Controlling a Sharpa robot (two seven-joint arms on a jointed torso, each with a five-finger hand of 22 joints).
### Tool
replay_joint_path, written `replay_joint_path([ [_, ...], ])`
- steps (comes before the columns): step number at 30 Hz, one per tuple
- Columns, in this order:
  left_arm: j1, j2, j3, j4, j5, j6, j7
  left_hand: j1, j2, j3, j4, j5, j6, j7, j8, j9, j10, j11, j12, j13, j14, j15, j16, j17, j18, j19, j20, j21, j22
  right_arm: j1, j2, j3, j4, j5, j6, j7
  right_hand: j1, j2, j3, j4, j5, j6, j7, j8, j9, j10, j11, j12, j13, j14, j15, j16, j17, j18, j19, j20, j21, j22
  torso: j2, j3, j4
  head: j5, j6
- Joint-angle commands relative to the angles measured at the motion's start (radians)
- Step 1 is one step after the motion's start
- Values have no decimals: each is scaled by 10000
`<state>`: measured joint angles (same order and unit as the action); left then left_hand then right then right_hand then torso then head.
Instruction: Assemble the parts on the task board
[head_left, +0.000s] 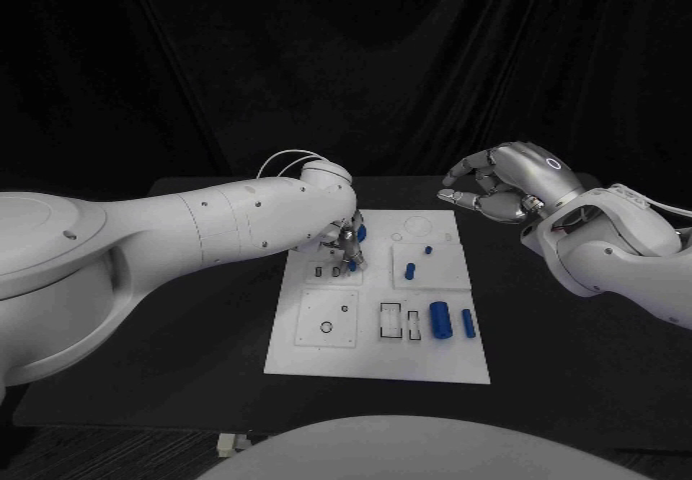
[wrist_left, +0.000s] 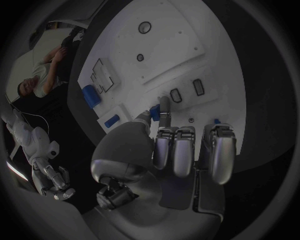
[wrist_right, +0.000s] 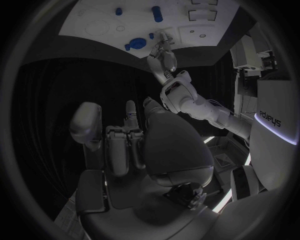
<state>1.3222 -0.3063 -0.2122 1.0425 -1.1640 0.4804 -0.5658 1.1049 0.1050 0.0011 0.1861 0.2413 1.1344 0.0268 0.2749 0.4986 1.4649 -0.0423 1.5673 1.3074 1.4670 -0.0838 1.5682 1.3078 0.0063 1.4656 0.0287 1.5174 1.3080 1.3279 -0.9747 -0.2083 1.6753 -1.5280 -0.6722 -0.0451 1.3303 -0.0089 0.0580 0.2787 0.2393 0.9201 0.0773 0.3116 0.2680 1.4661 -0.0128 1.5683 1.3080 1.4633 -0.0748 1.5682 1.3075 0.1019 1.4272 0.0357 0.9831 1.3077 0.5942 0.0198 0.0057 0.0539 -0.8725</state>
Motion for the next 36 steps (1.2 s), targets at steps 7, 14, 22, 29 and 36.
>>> replay_joint_path([
  [7, -27, 31, 10, -5, 2, 53, 212, 106, -73, 276, -108, 381, -24, 46, -196, 31, 1059, 66, 35, 2634, 1038, 28, 26, 2630, 204, 285, 40, -106, 1812, -24, 4, 8, -13, -24, -70, -40, 4, 80, 15, -7, 63, 57, 41, 21, 14, 1047, 82, 25, 2628, 1075, 70, 26, 2633, 2, -8, 50, -42, 1248, 2, 1, 4, 11, -2],
  [14, -28, 11, 10, -5, 2, 26, 211, 116, -183, 608, -250, 763, 20, 38, -336, 77, 1059, 62, 35, 2634, 1038, 27, 26, 2630, 208, 276, 43, -129, 1808, -24, 0, 8, -16, -24, -48, -62, 18, 77, 15, -15, 63, 57, 42, 21, 13, 1047, 84, 25, 2628, 1075, 72, 26, 2633, 5, -15, 52, -67, 1243, -2, 1, -1, 35, -2],
  [22, -29, -32, 10, 28, 2, -80, 200, 137, -323, 1045, -431, 1173, 87, 18, -447, 146, 1059, 42, 35, 2634, 1038, 12, 26, 2630, 205, 295, 30, -129, 1831, -28, 0, 7, -34, -24, -11, -95, 23, 77, 15, -17, 63, 55, 43, 20, 13, 1047, 85, 25, 2628, 1075, 73, 26, 2633, 11, -23, 53, -102, 1235, -4, 1, 3, 66, -2],
  [29, -29, -94, 10, 118, 3, -242, 174, 20, -521, 1602, -570, 1666, 168, 0, -543, 245, 1059, 22, 35, 2634, 1038, -10, 26, 2630, 208, 295, 10, -149, 1834, -41, -2, 7, -53, -24, 29, -122, 26, 80, 15, -17, 63, 54, 44, 20, 13, 1047, 87, 25, 2628, 1075, 74, 26, 2633, 17, -32, 53, -136, 1227, -3, -1, 4, 91, -2],
  [36, -24, -273, 10, 349, 3, -393, 5, -47, -575, 1723, -577, 1669, 180, 7, -569, 269, 1059, 24, 35, 2634, 1038, -11, 26, 2630, 212, 282, 7, -166, 1822, -47, -10, 7, -68, -24, 51, -141, 26, 80, 15, -17, 63, 54, 44, 20, 13, 1047, 87, 25, 2628, 1075, 74, 26, 2633, 17, -32, 53, -136, 1227, -9, 1, 8, 139, -2],
])
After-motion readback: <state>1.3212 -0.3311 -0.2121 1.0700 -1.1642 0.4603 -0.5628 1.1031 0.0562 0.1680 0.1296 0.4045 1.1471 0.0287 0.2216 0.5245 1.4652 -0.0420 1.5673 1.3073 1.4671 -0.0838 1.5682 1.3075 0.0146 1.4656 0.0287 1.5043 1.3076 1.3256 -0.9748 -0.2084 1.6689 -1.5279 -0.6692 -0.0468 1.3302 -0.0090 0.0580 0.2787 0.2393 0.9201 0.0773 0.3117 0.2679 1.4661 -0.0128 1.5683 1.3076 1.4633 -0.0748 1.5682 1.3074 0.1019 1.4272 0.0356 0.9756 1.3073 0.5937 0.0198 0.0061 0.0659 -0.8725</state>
